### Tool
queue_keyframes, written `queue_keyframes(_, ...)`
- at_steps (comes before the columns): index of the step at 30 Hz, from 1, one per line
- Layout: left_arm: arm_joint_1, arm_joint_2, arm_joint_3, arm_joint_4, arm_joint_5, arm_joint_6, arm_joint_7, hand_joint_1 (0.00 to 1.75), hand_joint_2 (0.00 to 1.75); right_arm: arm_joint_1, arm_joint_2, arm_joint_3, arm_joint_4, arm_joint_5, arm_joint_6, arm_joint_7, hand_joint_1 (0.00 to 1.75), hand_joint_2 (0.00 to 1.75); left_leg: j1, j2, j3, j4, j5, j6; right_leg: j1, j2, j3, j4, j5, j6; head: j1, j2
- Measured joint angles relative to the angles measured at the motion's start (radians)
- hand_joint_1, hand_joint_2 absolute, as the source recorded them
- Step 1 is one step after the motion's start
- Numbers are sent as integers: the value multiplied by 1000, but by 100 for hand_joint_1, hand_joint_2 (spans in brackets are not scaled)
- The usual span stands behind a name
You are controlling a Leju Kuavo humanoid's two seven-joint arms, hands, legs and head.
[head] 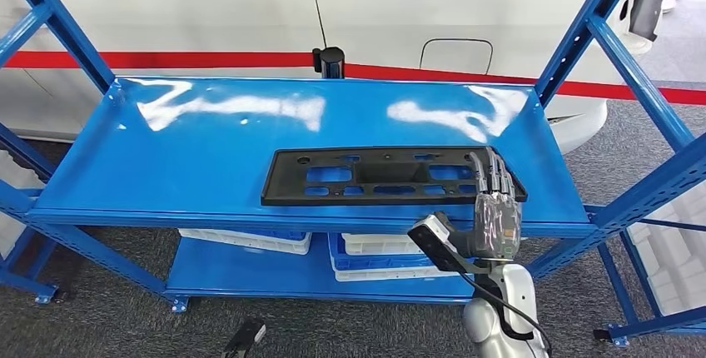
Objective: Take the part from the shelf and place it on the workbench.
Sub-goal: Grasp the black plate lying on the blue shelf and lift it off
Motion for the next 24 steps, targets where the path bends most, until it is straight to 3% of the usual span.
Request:
queue_keyframes(22,-24,-7,-57,0,-62,-31,10,0,175,-37,85,3,97,79,28,61,0,175,0,0,-1,0,0,0,0,0,-1,0,0,0,0,0)
queue_keyframes(24,-25,-8,-57,0,-62,-32,9,0,87,-38,89,6,98,83,31,61,0,175,0,0,-1,0,0,0,0,0,-1,0,0,0,0,0)
